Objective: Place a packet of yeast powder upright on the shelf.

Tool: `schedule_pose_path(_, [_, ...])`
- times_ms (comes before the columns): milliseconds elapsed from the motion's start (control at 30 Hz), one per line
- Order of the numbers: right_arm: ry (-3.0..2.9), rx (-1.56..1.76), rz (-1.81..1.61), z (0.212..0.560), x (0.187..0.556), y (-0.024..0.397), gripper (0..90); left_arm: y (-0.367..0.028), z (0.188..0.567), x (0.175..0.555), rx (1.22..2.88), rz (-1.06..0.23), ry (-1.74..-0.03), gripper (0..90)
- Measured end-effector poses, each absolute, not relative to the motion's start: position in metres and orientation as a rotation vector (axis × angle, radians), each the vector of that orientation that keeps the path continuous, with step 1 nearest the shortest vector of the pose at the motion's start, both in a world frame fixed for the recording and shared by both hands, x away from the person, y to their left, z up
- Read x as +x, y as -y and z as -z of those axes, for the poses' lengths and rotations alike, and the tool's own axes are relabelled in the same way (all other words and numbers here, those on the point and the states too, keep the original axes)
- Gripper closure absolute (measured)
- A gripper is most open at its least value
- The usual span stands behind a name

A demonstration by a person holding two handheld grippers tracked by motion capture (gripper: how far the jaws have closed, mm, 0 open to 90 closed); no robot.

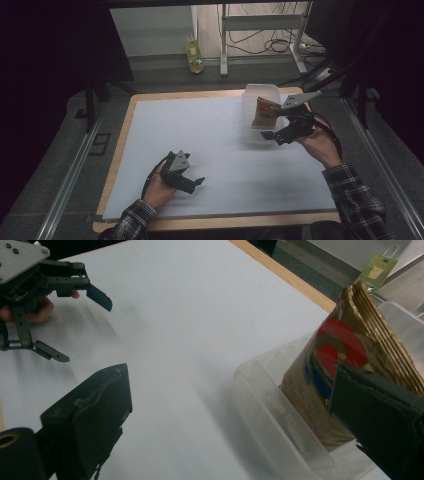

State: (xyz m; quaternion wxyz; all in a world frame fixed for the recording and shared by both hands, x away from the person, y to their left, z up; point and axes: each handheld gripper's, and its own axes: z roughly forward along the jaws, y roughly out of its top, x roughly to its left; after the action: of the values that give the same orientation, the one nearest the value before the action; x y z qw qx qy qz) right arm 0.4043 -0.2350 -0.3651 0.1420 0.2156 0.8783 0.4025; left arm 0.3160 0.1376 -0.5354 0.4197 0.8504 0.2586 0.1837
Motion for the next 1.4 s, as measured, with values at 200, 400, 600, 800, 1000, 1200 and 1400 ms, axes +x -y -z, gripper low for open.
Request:
schedule_pose_path(200, [-2.537, 0.634, -1.174, 0.367, 0.394, 0.240, 3.1, -0.139, 0.535, 0.317, 2.126, -0.459, -0.657, 0.7])
schedule_pose_path(400, [-2.538, 0.626, -1.162, 0.372, 0.385, 0.243, 2.7, -0.138, 0.536, 0.317, 2.132, -0.458, -0.655, 0.6])
schedule_pose_path(600, [-2.540, 0.606, -1.154, 0.379, 0.377, 0.245, 2.6, -0.138, 0.536, 0.316, 2.135, -0.459, -0.653, 0.6])
schedule_pose_path(800, [-2.541, 0.620, -1.154, 0.388, 0.371, 0.248, 2.1, -0.139, 0.536, 0.317, 2.136, -0.459, -0.653, 0.6])
schedule_pose_path(1000, [-2.540, 0.630, -1.167, 0.395, 0.364, 0.251, 1.2, -0.138, 0.536, 0.316, 2.138, -0.458, -0.651, 0.6])
schedule_pose_path(1200, [-2.527, 0.650, -1.184, 0.400, 0.356, 0.257, 0.0, -0.137, 0.536, 0.316, 2.139, -0.457, -0.649, 0.6])
schedule_pose_path(1400, [-2.531, 0.658, -1.189, 0.404, 0.348, 0.261, 0.0, -0.137, 0.536, 0.316, 2.139, -0.455, -0.652, 0.6])
